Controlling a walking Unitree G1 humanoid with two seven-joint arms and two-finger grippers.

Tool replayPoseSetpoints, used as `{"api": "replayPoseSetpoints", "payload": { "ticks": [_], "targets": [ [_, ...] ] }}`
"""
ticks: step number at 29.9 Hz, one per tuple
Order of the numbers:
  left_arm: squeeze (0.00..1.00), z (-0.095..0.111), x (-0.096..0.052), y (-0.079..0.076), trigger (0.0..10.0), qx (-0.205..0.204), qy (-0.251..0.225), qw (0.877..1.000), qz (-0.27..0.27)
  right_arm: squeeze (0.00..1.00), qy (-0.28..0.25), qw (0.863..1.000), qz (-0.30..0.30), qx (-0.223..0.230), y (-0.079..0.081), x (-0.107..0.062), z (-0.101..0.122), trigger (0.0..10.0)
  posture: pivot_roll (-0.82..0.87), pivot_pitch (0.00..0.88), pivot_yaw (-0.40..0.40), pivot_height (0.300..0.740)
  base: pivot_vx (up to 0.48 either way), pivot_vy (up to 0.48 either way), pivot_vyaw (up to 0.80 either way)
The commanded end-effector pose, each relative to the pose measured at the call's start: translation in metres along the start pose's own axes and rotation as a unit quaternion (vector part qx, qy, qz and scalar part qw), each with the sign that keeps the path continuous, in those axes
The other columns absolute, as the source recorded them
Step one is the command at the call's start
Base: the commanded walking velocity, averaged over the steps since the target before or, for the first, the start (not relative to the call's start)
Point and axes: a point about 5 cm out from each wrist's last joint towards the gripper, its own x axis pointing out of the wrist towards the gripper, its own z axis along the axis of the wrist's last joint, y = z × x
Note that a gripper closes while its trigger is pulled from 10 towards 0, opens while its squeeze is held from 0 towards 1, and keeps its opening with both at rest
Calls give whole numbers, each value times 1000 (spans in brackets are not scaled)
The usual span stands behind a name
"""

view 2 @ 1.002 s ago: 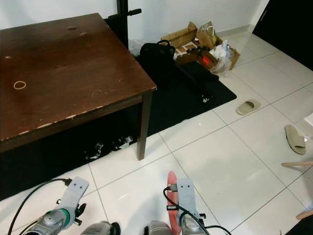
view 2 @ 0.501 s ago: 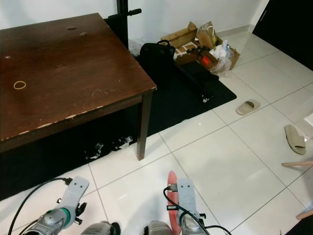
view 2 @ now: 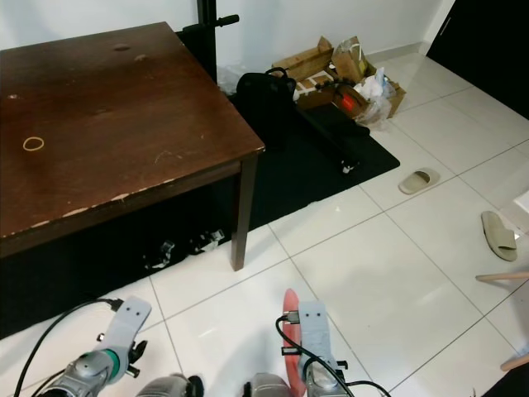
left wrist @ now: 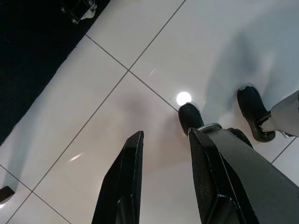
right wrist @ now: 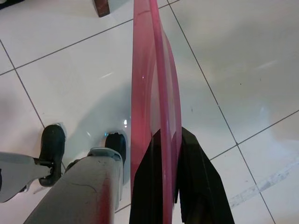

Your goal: Setting the table

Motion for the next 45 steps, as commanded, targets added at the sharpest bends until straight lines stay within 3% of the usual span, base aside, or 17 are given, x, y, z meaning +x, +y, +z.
{"api": "replayPoseSetpoints", "payload": {
  "ticks": [1, 45],
  "targets": [
    [0, 0, 0, -2, 10000, 0, 1, 1000, -5, 0, 2, 1000, -2, 1, 0, 0, -1, 10000, -93, 0, 32, 740, 0, 0, 0],
    [0, -2, 0, -3, 10000, 1, 2, 1000, -6, 0, 6, 1000, 0, 6, 3, -2, -5, 10000, -87, 0, 33, 740, 0, 0, 0]
  ]
}}
